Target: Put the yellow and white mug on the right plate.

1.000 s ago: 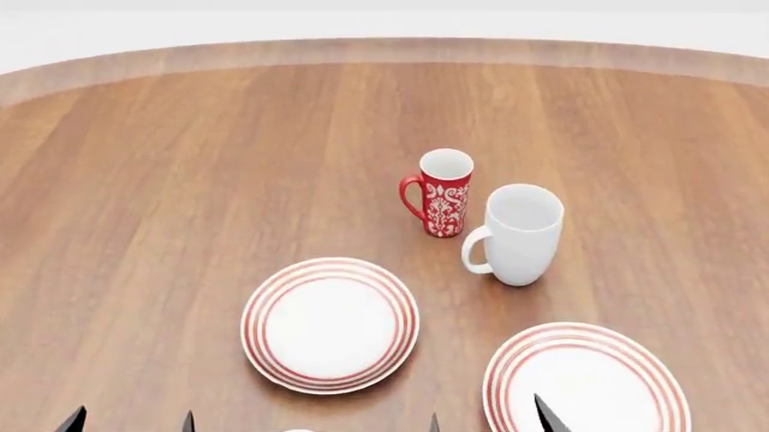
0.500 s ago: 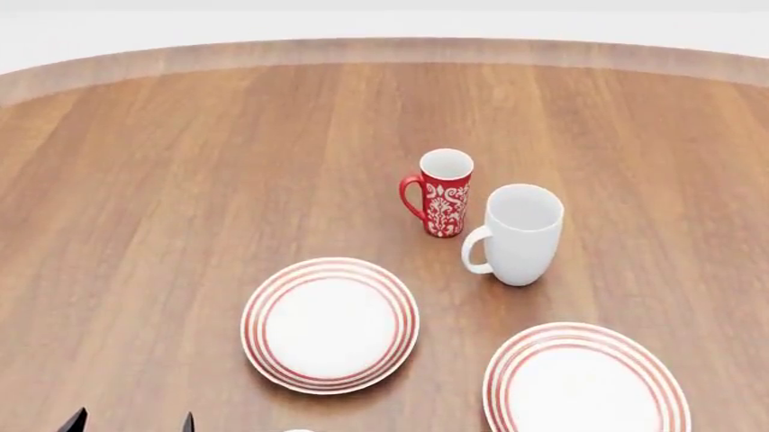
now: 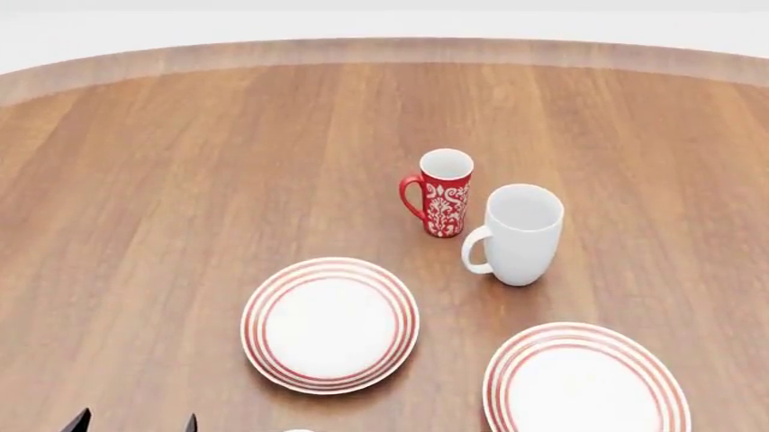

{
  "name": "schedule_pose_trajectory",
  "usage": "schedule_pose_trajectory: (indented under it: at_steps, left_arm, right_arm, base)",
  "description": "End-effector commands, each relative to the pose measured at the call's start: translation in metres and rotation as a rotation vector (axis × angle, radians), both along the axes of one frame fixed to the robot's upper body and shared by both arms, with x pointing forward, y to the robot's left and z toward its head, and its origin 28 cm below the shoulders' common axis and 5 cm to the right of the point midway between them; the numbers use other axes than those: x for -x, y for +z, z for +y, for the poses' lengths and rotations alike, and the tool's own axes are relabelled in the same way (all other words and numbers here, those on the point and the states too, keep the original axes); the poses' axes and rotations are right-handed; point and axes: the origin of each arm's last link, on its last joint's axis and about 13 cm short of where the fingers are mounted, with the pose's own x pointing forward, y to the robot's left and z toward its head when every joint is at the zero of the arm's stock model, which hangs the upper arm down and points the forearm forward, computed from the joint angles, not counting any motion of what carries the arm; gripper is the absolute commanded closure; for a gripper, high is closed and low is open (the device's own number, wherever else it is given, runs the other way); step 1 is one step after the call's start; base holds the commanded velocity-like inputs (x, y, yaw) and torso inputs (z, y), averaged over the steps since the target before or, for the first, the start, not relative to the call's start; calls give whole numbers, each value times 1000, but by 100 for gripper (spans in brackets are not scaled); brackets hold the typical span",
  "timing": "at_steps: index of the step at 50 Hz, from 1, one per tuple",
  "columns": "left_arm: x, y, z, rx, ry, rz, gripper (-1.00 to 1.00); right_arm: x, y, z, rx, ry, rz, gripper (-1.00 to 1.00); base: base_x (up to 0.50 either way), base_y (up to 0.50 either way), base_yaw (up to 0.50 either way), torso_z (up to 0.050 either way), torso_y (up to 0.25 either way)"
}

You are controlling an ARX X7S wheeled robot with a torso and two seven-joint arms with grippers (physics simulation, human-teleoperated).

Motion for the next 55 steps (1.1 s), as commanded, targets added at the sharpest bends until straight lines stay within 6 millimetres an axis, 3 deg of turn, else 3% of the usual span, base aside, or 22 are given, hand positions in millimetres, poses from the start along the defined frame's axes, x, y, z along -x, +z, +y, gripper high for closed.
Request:
schedule_pose_trajectory:
  at_steps: [1,34,55]
  left_arm:
    - [0,0,0,0,-3,2,-100]
    - [0,-2,0,3,-4,4,-100]
    - [0,-3,0,5,-4,7,-100]
  right_arm:
    - [-3,-6,2,3,23,28,-100]
    - [-51,-24,-3,-4,-40,98,-100]
    - [-58,-37,9,47,-5,111,-100]
  base:
    - [0,0,0,0,0]
    - [0,0,0,0,0]
    - [0,0,0,0,0]
